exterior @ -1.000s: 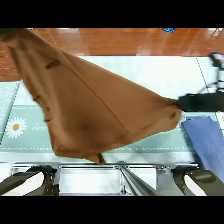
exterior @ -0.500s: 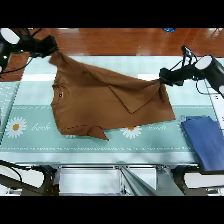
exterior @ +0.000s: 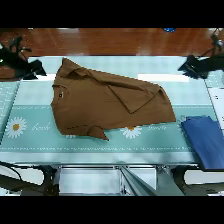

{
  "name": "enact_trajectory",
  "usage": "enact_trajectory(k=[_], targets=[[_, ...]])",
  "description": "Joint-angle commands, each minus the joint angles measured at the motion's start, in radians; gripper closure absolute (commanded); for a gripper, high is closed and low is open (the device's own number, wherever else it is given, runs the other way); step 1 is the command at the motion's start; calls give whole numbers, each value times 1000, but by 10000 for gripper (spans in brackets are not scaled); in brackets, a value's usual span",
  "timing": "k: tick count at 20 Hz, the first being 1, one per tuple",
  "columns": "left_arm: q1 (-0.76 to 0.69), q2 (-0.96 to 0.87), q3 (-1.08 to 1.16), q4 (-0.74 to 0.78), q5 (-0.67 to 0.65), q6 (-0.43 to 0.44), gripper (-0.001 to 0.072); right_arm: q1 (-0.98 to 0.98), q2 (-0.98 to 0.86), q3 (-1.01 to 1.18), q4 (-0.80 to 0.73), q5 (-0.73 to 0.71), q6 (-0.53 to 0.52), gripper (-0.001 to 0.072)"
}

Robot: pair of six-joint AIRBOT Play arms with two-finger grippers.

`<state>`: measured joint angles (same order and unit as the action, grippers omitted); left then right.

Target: Fold the shirts.

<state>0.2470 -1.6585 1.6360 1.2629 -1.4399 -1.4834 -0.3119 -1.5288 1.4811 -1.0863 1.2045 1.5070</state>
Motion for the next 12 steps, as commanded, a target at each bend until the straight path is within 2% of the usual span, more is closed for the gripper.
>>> enact_trajectory(k=[1,4,6,8,12], targets=[[77,167,-280,-6,-31,44,200,-67,179,-192,-135,43,-3,296],[179,329,-559,-28,21,48,201,-79,406,-526,-116,-40,-3,296],[254,389,-711,-137,27,102,201,-77,542,-709,-69,-92,-34,296],[305,419,-818,-243,32,153,201,-77,634,-821,-27,-98,-38,296],[304,428,-963,-255,48,166,201,-77,718,-900,60,-67,-72,296]])
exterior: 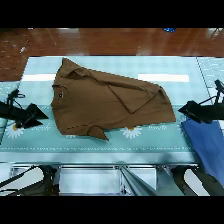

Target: Fold the shirts.

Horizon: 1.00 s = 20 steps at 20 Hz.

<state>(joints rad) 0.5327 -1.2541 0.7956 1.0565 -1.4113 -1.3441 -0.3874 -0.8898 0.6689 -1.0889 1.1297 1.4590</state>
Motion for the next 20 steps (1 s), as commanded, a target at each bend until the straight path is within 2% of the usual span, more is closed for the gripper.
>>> enact_trajectory(k=[1,7,10,11,12,13,15,17,18,20], targets=[[8,24,-156,-56,50,27,201,-2,82,-87,68,12,-24,296],[-126,24,-334,-223,339,28,202,-2,81,-87,107,14,-24,296],[-226,24,-339,-258,457,26,211,-2,81,-87,115,19,-24,297],[-248,24,-330,-272,468,24,347,-2,81,-87,114,19,-24,297],[-264,24,-321,-277,469,24,593,-2,81,-87,112,19,-24,296],[-275,24,-310,-278,464,27,683,-5,81,-87,103,15,-25,297],[-284,24,-292,-278,437,30,683,-44,81,-87,15,-13,-5,297],[-284,24,-283,-279,415,35,683,-113,75,-87,-115,-32,68,297],[-284,24,-281,-279,409,36,683,-148,57,-87,-125,-31,77,297],[-284,24,-281,-279,404,35,683,-182,-16,-87,-66,-13,24,297]])
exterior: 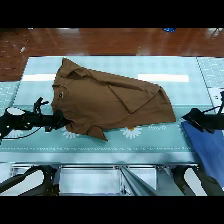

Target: Fold the shirts.

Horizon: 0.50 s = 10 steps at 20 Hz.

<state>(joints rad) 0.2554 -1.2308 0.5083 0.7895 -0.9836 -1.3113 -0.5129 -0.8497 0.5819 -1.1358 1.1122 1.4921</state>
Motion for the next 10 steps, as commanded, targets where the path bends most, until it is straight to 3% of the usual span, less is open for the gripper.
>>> enact_trajectory(k=[1,4,6,10], targets=[[-6,1,6,-12,-28,3,683,-56,-99,0,19,11,-37,298],[-6,1,6,-12,-42,3,683,-54,-233,0,155,14,-129,299],[-6,0,6,-12,-50,2,683,-17,-310,0,163,7,-141,299],[-6,0,6,-12,-53,2,683,64,-406,6,286,-152,-165,299]])
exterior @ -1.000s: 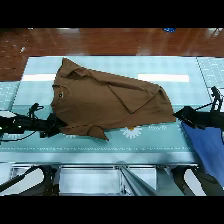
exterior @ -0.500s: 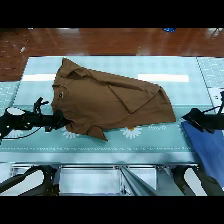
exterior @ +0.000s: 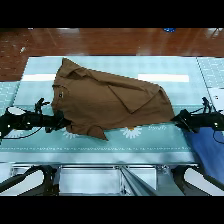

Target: Fold the shirts.

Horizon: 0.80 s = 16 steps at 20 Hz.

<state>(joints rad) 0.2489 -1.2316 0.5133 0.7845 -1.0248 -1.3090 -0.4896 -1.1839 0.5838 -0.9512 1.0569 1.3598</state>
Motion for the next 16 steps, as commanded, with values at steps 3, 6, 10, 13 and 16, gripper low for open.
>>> enact_trajectory(k=[3,6,10,13,16], targets=[[0,1,1,-7,-12,0,683,81,-133,40,201,-161,-62,302],[0,2,1,-8,-12,0,682,172,-191,110,238,-167,-87,536],[1,10,43,-35,-35,1,683,264,-198,253,232,-77,-118,689],[14,69,258,-72,-118,15,683,275,-144,487,222,51,-93,690],[53,150,613,-174,-121,14,683,274,-44,815,132,98,-16,690]])
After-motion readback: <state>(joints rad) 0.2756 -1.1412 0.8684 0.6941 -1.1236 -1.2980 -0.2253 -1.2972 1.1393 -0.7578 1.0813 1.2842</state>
